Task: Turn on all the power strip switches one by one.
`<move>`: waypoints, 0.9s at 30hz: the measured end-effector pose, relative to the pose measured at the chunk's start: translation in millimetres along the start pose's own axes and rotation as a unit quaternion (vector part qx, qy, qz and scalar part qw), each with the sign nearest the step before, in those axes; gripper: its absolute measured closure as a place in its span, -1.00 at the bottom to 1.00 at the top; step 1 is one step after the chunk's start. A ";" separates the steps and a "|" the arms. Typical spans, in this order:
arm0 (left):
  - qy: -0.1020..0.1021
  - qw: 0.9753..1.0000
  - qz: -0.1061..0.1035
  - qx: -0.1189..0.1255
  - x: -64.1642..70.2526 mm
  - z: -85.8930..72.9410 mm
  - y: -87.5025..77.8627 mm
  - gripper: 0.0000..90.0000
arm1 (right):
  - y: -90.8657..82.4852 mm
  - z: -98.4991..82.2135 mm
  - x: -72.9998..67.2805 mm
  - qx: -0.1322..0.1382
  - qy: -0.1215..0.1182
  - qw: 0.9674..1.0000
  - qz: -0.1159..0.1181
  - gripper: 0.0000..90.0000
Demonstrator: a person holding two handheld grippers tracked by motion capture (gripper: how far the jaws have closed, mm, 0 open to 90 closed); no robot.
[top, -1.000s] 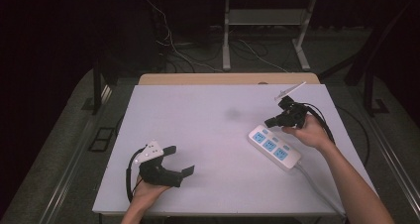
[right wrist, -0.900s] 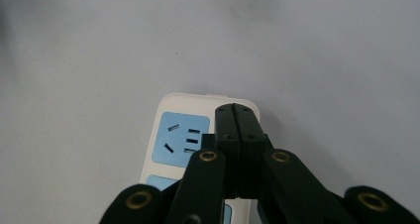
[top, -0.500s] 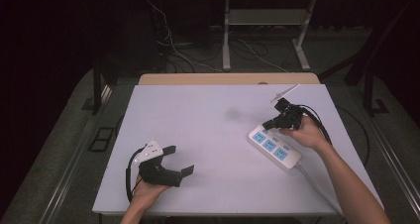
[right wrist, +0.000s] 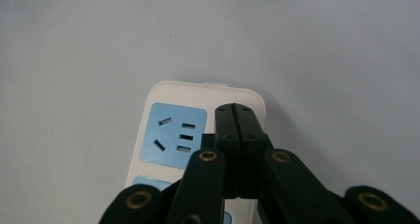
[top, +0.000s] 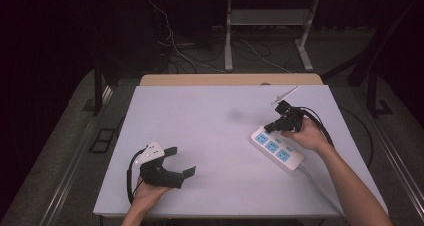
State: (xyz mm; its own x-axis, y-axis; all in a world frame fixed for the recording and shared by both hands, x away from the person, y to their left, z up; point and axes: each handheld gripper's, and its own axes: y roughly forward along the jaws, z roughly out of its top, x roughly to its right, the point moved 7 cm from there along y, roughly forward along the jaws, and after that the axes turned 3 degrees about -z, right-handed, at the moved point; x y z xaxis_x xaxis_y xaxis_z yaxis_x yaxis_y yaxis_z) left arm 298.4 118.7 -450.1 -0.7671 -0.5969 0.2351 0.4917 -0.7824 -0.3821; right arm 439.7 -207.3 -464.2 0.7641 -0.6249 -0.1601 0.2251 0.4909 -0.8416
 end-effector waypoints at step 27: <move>0.006 1.000 -0.003 -0.004 0.8 -0.5 1.9 -1.00 | 3.0 -2.4 -2.5 -0.003 -0.016 1.000 -0.021 1.00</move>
State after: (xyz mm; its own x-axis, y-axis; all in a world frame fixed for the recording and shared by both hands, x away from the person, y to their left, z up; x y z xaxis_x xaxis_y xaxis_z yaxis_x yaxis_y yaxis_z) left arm 298.5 116.8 -451.1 -0.7750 -0.5895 0.2277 0.4832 -0.7850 -0.3876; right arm 437.0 -205.7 -467.6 0.7731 -0.6250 -0.1076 0.2546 0.4613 -0.8499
